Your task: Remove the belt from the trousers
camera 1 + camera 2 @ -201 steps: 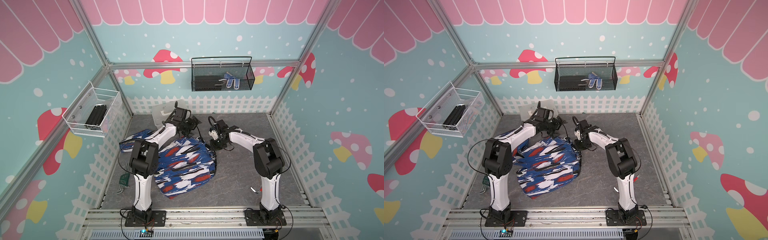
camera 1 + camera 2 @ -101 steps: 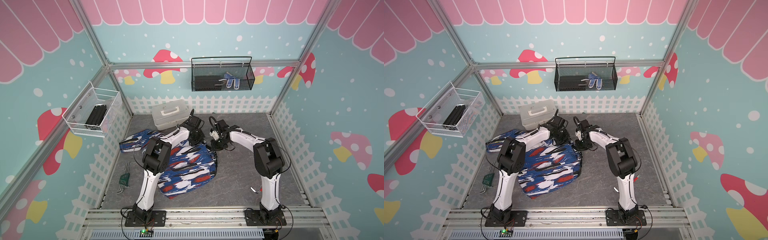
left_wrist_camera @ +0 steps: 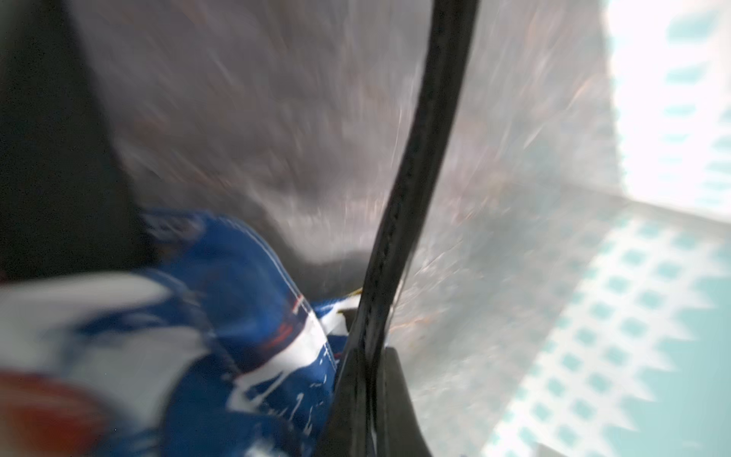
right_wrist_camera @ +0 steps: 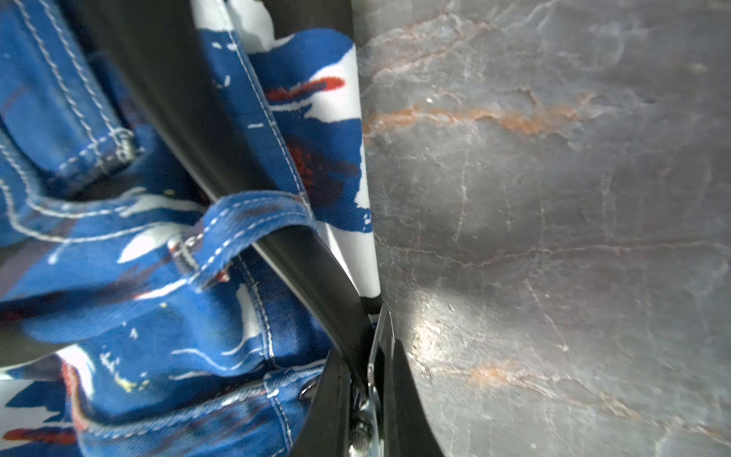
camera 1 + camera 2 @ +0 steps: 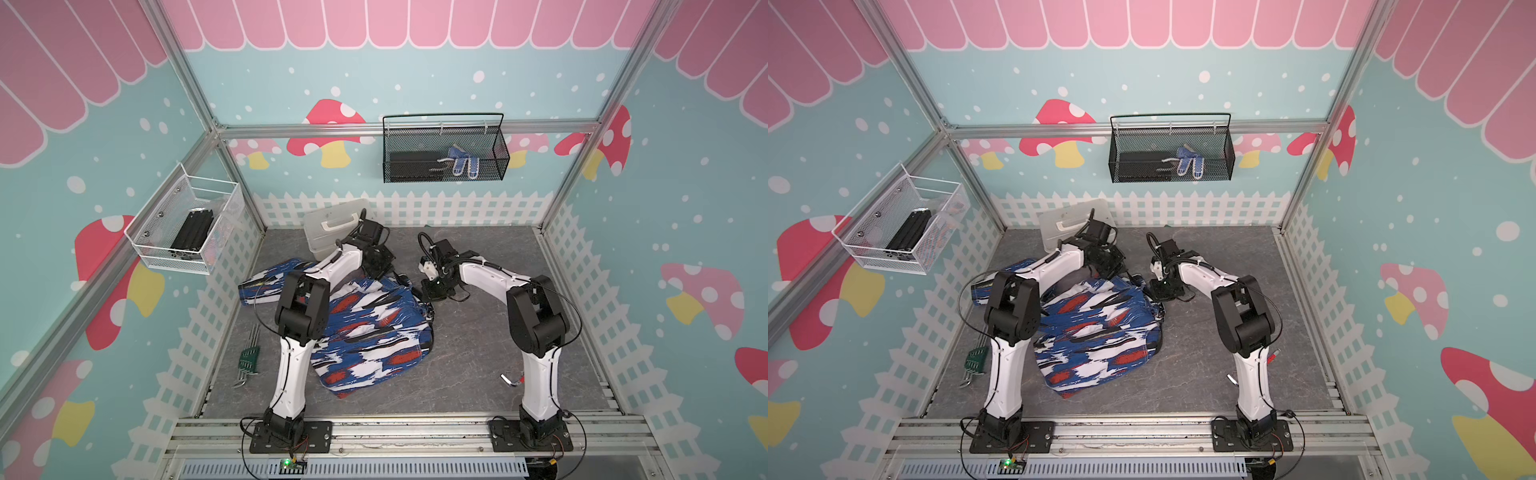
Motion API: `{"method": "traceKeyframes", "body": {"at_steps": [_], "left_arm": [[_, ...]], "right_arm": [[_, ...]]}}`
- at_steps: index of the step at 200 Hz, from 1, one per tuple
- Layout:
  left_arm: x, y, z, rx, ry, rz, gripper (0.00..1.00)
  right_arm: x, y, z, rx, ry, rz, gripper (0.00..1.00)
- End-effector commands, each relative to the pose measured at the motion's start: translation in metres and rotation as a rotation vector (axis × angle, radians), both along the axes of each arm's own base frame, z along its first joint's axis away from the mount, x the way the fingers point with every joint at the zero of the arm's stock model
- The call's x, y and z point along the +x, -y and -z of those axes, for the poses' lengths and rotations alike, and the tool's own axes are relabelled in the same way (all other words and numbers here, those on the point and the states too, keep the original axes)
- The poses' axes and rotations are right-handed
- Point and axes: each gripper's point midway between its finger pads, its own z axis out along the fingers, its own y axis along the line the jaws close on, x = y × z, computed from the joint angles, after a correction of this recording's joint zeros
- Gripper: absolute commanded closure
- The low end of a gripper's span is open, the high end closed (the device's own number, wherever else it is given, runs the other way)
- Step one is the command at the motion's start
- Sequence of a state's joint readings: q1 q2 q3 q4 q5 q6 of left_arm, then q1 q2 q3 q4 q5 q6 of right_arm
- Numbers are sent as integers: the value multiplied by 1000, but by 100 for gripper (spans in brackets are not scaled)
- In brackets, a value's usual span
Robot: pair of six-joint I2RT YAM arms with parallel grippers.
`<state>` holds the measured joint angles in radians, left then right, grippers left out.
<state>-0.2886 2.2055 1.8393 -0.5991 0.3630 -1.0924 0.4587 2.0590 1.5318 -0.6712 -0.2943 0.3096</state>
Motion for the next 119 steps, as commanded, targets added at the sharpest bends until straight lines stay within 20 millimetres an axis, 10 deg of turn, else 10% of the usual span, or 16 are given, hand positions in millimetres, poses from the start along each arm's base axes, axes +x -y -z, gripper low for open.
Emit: {"method": "traceKeyframes", "body": {"at_steps": [1,36,69,87,104,119], "left_arm": [[63,-62,-140,-177,321,-222,100],[62,-106,-201,-181,459,-306,100],[37,-75,-149,-169,345,-199,98],[17,-44,-112,-149,278,-88,69],[-6,-20,-91,-102,248,62,4],[-35,-10,-87,-10,252,196,1]], "right_arm": [[-65,42,59,-205,-265,11,100],[-68,45,62,-212,-269,7,100],[-59,38,60,-193,-257,4,100],[-53,36,57,-191,-240,4,100],[-42,33,48,-183,-210,0,100],[-33,29,41,-177,-190,-2,100]]}}
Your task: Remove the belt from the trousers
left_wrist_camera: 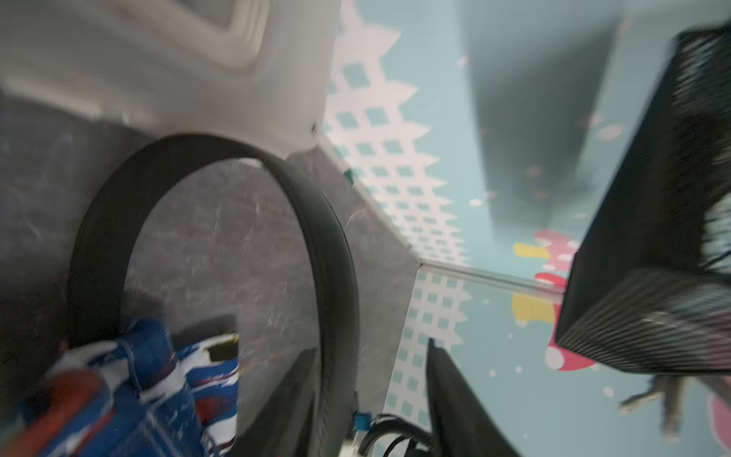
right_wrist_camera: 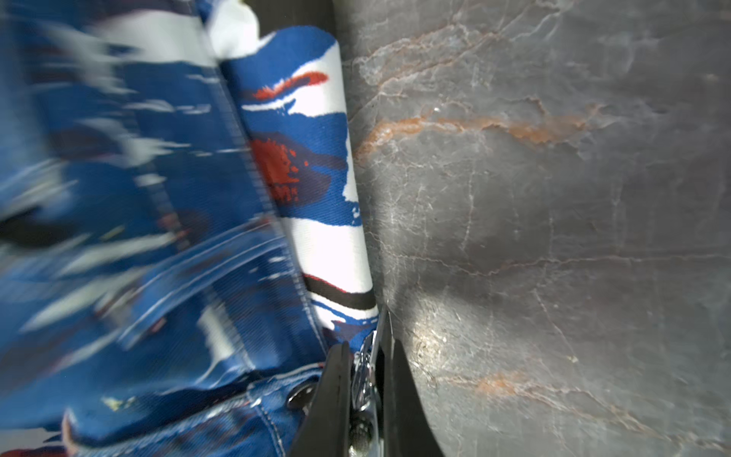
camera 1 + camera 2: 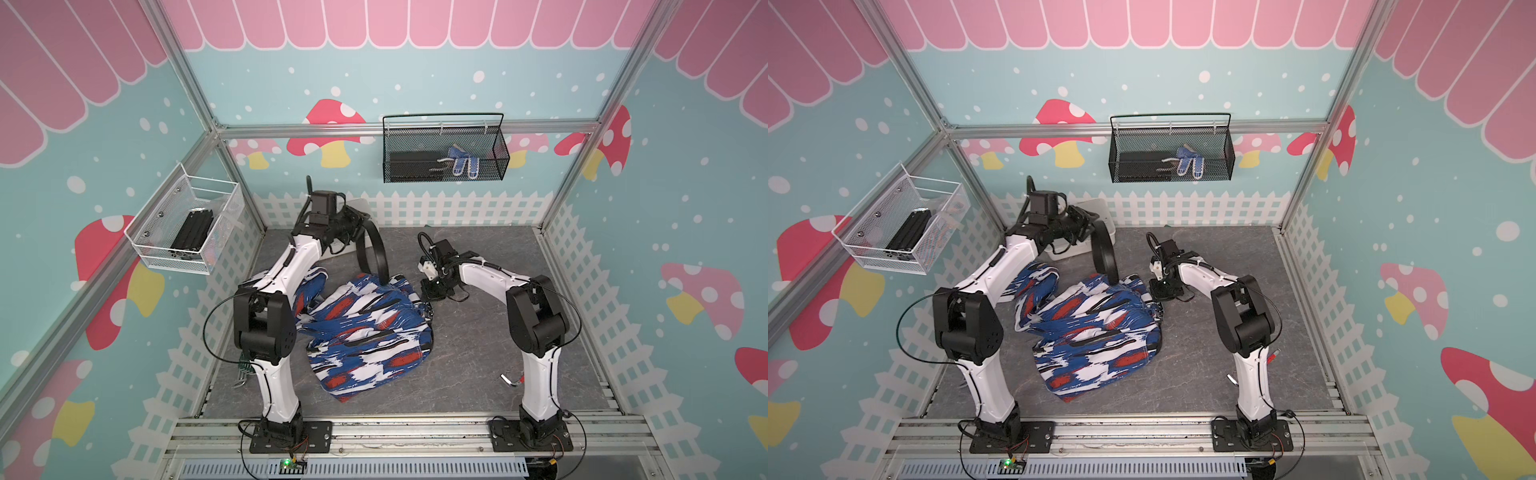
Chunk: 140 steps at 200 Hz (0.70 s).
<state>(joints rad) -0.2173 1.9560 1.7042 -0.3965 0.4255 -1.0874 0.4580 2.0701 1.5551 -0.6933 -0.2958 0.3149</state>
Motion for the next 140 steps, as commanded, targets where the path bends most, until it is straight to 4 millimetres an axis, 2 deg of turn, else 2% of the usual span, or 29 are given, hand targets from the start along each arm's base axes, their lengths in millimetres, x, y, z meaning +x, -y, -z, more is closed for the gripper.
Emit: {"method": "traceKeyframes", "body": {"at_steps": [1,16,34,38,45,58,70,82,91,104,125,140], "left_arm": [[-44,19,28,149,-33,211,1],[-87,22,30,294,-39,339,1],[-150,15,39,532,-36,504,1],[-163,9,36,581,-20,519,1],[-190,11,36,649,4,568,1],[-229,6,35,679,47,612,1],[-261,11,32,662,127,678,1],[-289,16,41,679,189,759,1],[-304,21,52,702,235,821,1],[-314,28,69,752,285,890,1],[-313,40,95,865,340,970,1],[-310,60,99,861,397,1022,1]], "right_arm": [[-34,30,42,-175,-179,-9,100],[-25,26,36,-167,-162,-12,100],[-14,23,32,-165,-144,-16,100],[-12,24,31,-167,-140,-16,100],[-7,25,30,-171,-132,-16,100],[3,27,30,-175,-121,-18,100],[13,28,30,-172,-110,-16,100],[23,27,29,-163,-101,-18,100],[31,24,27,-153,-91,-18,100],[41,19,21,-149,-75,-23,100],[52,15,12,-141,-57,-21,100],[56,12,7,-133,-48,-17,100]]}}
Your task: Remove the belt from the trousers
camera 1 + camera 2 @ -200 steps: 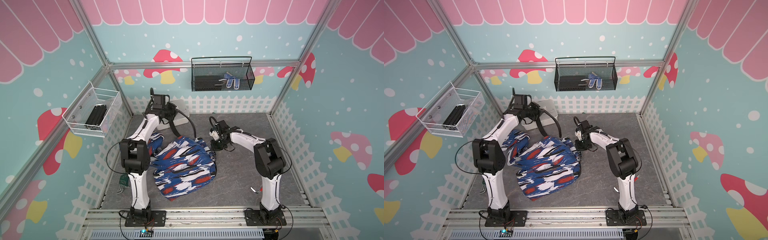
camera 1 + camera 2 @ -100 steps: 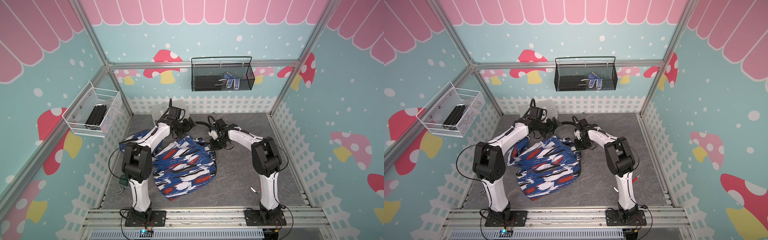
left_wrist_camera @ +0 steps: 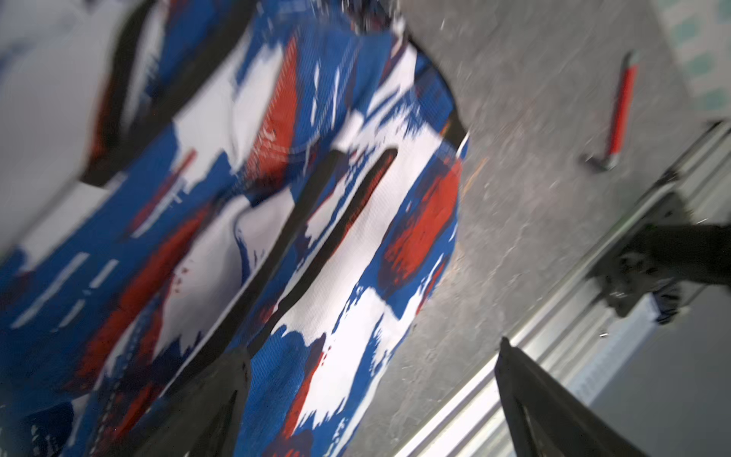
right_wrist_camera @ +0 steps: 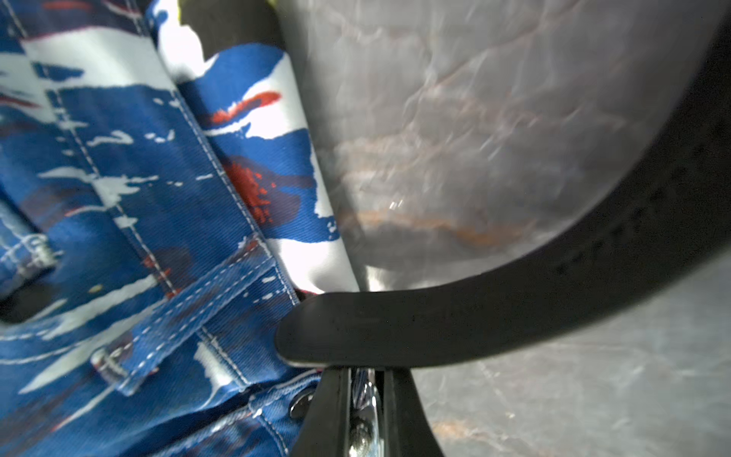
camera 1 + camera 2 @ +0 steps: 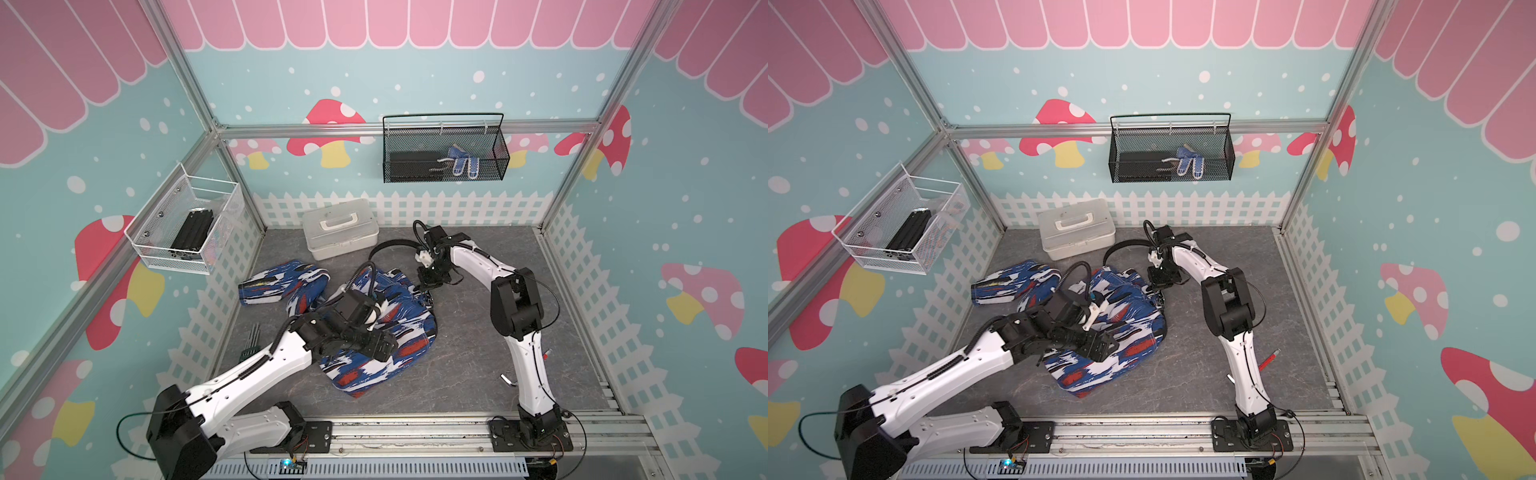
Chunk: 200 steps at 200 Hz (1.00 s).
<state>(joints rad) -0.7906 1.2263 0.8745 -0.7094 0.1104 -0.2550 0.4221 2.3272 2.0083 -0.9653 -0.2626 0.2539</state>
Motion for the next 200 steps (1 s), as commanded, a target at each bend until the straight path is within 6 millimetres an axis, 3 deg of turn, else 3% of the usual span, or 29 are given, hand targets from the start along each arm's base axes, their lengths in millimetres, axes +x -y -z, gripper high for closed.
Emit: {"method": "traceKeyframes", "body": {"at_steps": [1,29,55,72,76,79,85,88,91,108,116,130,149,174,200], "left_arm": [[19,23,4,32,155,129,1],[38,50,12,95,222,172,1],[66,57,21,213,295,139,1],[73,63,40,266,269,156,5],[72,64,46,275,254,169,13],[70,65,52,280,235,182,25],[67,67,61,294,203,198,66],[67,66,65,302,192,197,92],[66,66,69,310,184,192,100],[59,60,92,347,123,192,100],[55,58,98,348,102,189,100],[48,57,106,338,67,193,100],[45,55,108,329,56,183,100],[43,57,107,315,52,185,100],[43,60,107,301,44,173,100]], "right_arm": [[3,12,10,-66,-14,-4,100],[3,10,13,-54,-27,0,100],[1,8,13,-46,-34,1,100],[1,8,13,-47,-32,-5,100],[1,8,13,-47,-30,-6,100],[2,8,13,-47,-30,-6,100],[2,7,12,-45,-27,-8,100],[2,7,13,-45,-28,-9,100],[3,7,12,-43,-27,-11,100],[5,7,11,-42,-20,-9,100],[7,7,9,-43,-11,-10,90],[11,7,1,-45,16,-18,64],[15,8,-12,-51,55,-30,46],[7,16,-21,-77,55,-35,44],[-16,13,-22,-36,2,-26,44]]}}
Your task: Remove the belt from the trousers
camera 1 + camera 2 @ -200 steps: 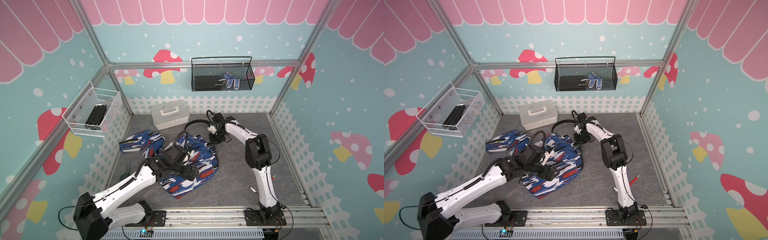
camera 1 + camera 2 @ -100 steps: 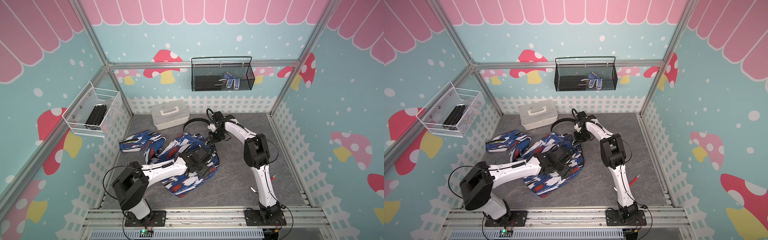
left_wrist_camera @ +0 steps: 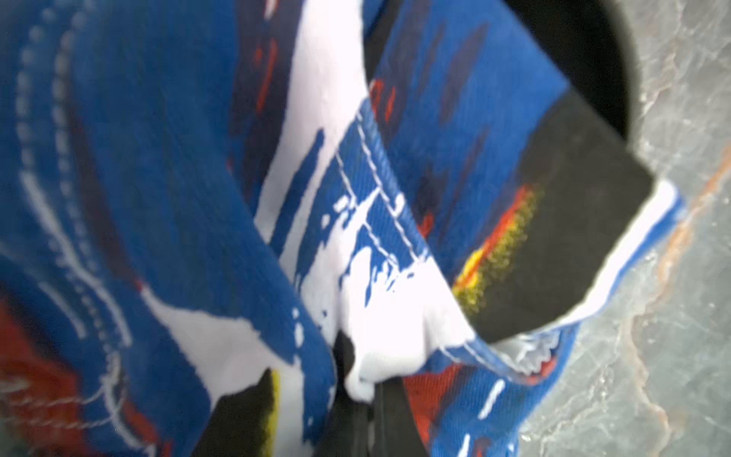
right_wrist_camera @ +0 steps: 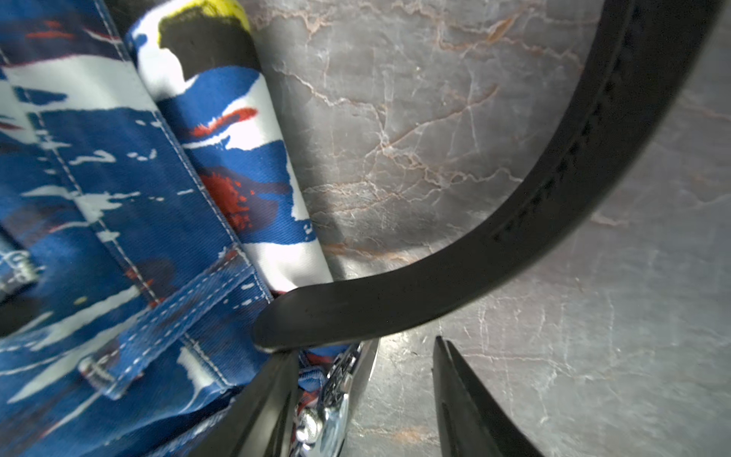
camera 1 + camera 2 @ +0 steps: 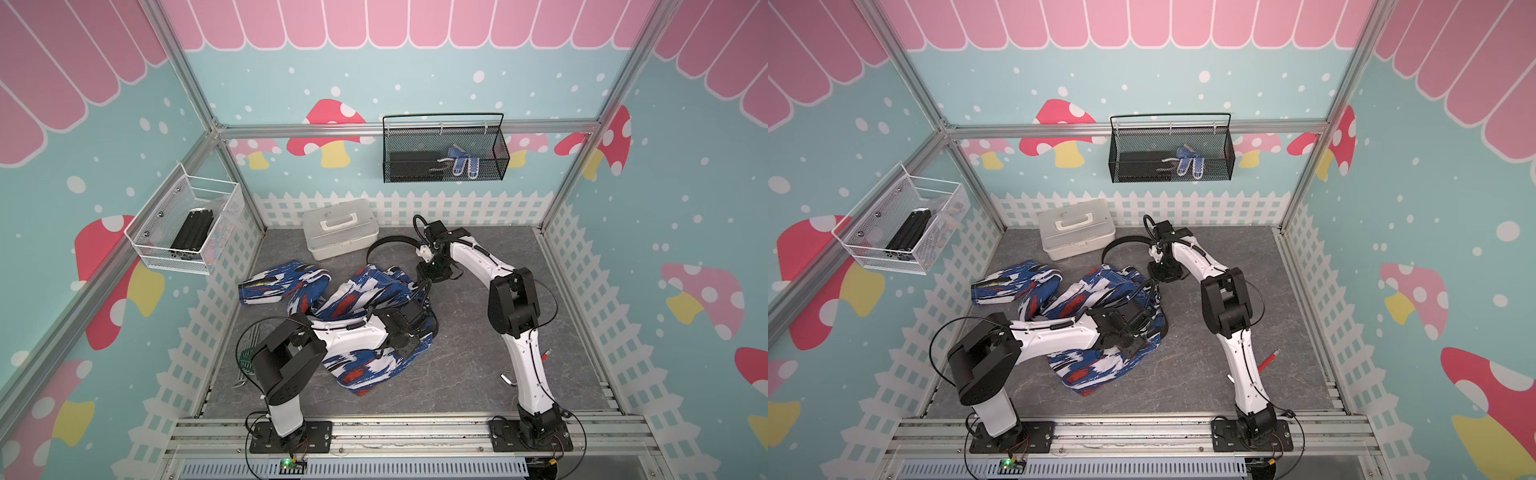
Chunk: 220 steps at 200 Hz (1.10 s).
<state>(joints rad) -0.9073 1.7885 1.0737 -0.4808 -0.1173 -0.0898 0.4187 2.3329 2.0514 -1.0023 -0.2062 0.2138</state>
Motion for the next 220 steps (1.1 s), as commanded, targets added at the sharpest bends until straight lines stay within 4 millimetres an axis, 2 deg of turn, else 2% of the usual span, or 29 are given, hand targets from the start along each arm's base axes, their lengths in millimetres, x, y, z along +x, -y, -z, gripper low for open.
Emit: {"method": "traceKeyframes", "body": {"at_steps": [1,19,48,98,118,145,155,164,190,220], "left_arm": [[-15,-9,15,23,-72,-7,100],[-15,-6,13,8,-73,-17,100],[-15,-5,10,-3,-77,-25,100],[-16,-6,9,-9,-80,-37,100],[-16,-6,10,-9,-83,-40,100],[-15,-4,9,-14,-81,-37,100],[-14,-4,9,-13,-82,-37,100],[-15,-3,11,-11,-87,-33,100],[-17,-3,14,-13,-100,-27,100],[-27,-12,29,-35,-130,-47,100]], "right_arm": [[-24,4,-15,19,-35,-1,44],[-34,2,-17,31,-27,12,44],[-47,3,-7,19,-52,8,45],[-43,-16,-2,55,-41,4,48],[-43,-18,7,29,-46,-2,54],[-45,-18,14,8,-55,-17,80],[-44,-19,9,9,-46,-19,88],[-42,-18,2,8,-32,-21,100],[-31,-12,-26,-10,20,-23,100],[-14,-8,-80,33,95,0,100]]}}
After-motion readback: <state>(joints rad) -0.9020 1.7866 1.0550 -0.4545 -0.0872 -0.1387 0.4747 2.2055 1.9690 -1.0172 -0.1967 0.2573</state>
